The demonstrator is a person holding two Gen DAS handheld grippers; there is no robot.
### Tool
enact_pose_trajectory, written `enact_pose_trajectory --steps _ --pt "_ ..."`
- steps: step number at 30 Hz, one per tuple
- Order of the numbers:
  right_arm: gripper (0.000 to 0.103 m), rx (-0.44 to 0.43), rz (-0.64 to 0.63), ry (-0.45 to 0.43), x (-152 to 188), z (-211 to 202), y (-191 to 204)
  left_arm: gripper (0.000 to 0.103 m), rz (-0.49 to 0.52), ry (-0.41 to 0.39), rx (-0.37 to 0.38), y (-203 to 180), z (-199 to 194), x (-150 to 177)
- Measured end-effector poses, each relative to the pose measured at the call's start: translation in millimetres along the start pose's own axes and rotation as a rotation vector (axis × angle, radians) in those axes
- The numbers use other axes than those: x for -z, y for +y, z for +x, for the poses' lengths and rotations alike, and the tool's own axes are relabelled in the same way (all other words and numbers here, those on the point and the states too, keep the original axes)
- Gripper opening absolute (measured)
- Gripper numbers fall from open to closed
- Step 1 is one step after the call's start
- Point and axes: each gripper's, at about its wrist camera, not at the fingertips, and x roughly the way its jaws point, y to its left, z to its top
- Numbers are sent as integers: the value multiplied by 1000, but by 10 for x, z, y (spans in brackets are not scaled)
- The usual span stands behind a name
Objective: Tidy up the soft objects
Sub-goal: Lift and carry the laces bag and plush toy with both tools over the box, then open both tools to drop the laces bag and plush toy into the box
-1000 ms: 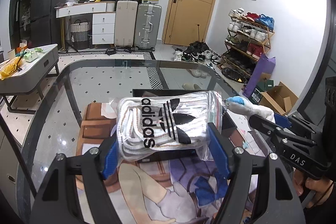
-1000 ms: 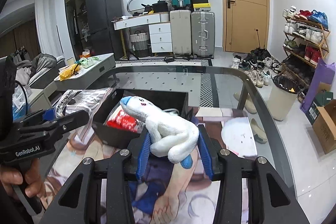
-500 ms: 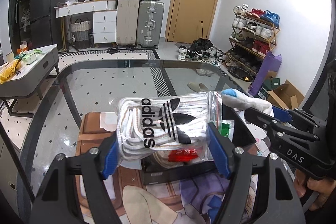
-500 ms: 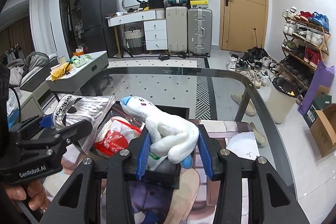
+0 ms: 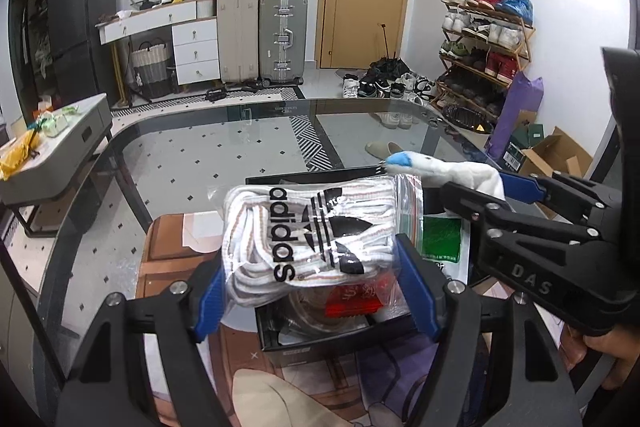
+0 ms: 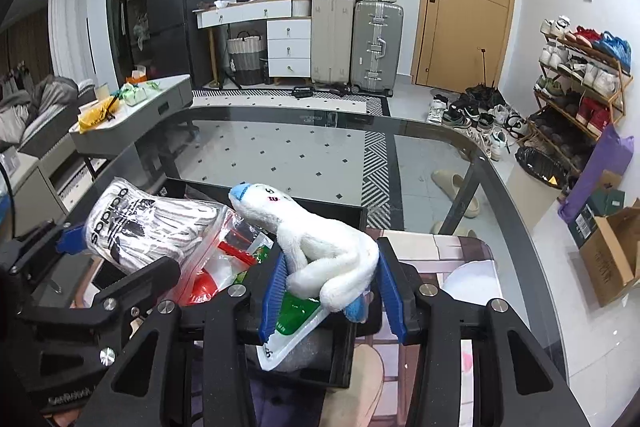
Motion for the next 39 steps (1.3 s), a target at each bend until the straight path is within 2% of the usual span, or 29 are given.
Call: enact_pose_trajectory --steps 12,18,23,28,31,37,39 --pt "43 35 -68 7 -5 158 95 74 27 2 -5 -16 26 -12" --pt "47 -2 -75 5 30 124 84 75 34 2 -8 -36 35 3" --pt "62 -26 -75 -2 55 68 68 76 19 9 3 -26 54 26" --pt "85 -2 -73 -34 86 -68 4 77 -3 8 28 -17 24 57" --pt "88 2 -66 -47 125 -168 -30 79 -19 9 39 -19 -1 61" --pt "97 12 -55 -69 224 -373 -89 100 -32 -18 47 -48 -142 81" --pt "100 10 -52 -84 265 -450 -100 103 -34 -30 40 -43 -202 94"
